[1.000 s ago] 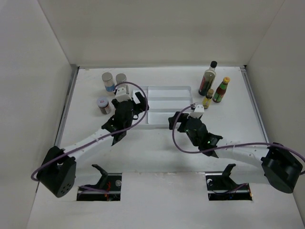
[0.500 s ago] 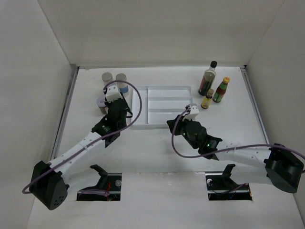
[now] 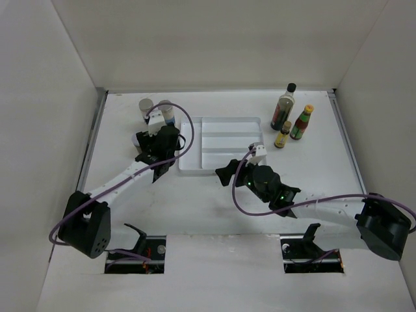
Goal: Organize the condiment bottles
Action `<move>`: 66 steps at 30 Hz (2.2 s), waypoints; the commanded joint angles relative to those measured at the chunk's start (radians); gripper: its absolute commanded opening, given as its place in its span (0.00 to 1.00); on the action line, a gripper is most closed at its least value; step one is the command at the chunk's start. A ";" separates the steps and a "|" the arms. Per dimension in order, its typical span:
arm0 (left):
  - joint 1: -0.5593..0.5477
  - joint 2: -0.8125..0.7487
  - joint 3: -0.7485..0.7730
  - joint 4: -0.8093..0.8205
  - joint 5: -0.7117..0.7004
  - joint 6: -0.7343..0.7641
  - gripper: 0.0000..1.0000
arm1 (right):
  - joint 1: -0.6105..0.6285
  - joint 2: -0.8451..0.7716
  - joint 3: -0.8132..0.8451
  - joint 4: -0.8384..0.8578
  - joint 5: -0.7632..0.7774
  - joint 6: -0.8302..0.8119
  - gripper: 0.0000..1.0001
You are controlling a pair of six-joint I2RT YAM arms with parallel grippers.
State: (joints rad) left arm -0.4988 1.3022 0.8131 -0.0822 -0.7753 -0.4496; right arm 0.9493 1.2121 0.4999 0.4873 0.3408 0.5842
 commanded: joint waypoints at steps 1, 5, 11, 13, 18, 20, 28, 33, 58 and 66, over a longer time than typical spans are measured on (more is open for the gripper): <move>0.038 0.029 0.046 0.039 0.076 -0.006 0.78 | -0.002 0.007 0.011 0.066 -0.029 0.009 0.90; 0.088 0.071 0.035 0.099 0.166 -0.009 0.78 | -0.002 0.007 0.009 0.073 -0.033 0.009 0.91; 0.105 0.138 0.058 0.163 0.217 -0.003 0.80 | -0.002 0.018 0.011 0.083 -0.048 0.009 0.91; 0.105 0.173 0.073 0.168 0.218 -0.003 0.80 | -0.002 0.020 0.011 0.088 -0.049 0.009 0.91; 0.113 0.247 0.110 0.171 0.214 -0.001 0.77 | -0.002 0.020 0.006 0.094 -0.051 0.009 0.91; 0.118 0.258 0.115 0.171 0.206 0.000 0.73 | -0.002 0.018 0.005 0.096 -0.051 0.008 0.91; 0.113 0.189 0.106 0.173 0.193 0.006 0.36 | -0.005 0.010 -0.001 0.096 -0.049 0.009 0.91; 0.067 0.048 0.129 0.194 0.182 0.038 0.34 | -0.008 0.012 -0.007 0.103 -0.048 0.011 0.89; 0.009 0.566 0.518 0.323 0.251 0.054 0.46 | -0.074 -0.037 -0.067 0.162 -0.125 0.022 0.49; -0.022 0.413 0.378 0.452 0.245 0.086 0.80 | -0.083 -0.028 -0.066 0.162 -0.143 0.031 0.71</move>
State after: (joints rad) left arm -0.4999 1.8774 1.2354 0.2085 -0.5125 -0.3927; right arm 0.8711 1.1957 0.4339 0.5911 0.2245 0.6075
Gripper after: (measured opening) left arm 0.783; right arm 0.694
